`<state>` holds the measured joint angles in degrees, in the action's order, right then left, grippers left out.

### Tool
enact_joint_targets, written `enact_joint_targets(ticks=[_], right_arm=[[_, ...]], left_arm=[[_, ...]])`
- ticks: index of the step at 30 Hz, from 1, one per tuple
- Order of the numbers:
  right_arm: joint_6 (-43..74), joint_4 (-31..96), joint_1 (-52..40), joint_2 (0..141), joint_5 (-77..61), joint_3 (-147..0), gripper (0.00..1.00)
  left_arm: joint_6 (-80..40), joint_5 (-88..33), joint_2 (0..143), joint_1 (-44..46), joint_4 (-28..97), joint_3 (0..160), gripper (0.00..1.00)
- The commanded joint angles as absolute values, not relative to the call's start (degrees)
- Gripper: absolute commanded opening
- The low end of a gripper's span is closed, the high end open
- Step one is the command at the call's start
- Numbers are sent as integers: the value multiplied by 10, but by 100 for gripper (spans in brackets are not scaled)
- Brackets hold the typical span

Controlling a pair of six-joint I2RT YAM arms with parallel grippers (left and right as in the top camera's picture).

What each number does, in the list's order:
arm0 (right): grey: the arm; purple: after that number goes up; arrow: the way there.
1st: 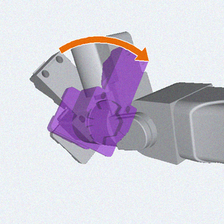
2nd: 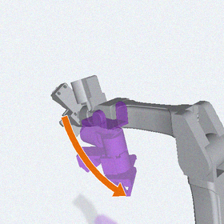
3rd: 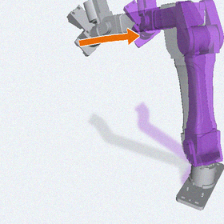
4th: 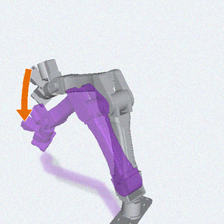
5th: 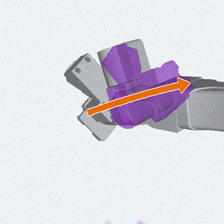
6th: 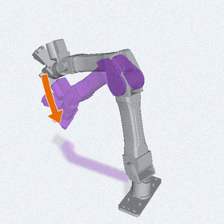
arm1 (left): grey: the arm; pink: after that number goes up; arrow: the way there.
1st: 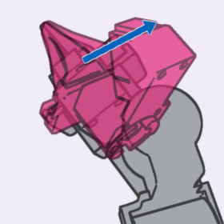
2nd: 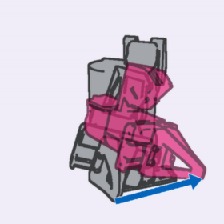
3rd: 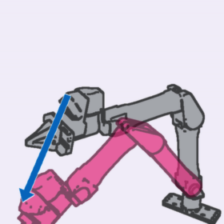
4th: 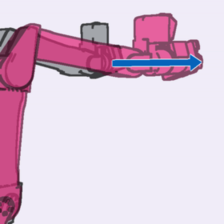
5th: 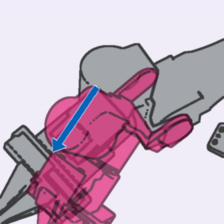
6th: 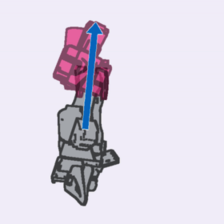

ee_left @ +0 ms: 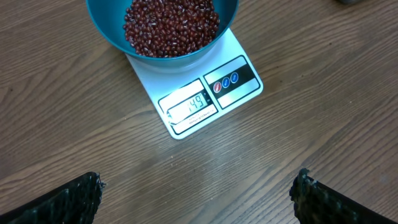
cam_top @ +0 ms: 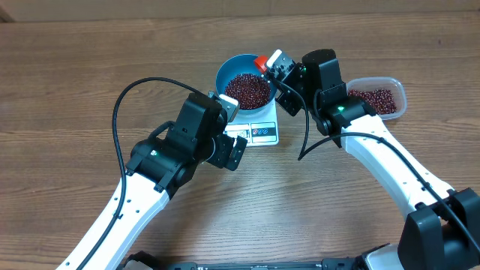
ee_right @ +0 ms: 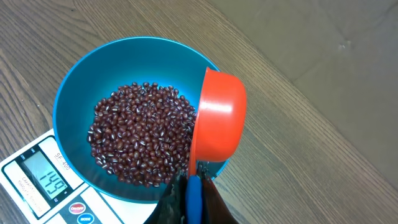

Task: Scoop item into bowl and weigh 150g on scale
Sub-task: 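Tilt the scoop further to pour remaining beans into the bowl, then move the right gripper with empty scoop back to the bean tub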

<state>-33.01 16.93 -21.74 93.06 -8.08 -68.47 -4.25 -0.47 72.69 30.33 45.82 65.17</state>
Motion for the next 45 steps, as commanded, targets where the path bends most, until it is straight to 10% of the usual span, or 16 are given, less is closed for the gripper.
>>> enact_joint_targets(ticks=[1, 45], right_arm=[[-326, 164, -215, 916, -76, -687, 4], [11, 279, 66, 916, -112, -687, 4]], left_arm=[[-34, -9, 730, 303, 459, 649, 100], [-34, -9, 730, 303, 459, 649, 100]])
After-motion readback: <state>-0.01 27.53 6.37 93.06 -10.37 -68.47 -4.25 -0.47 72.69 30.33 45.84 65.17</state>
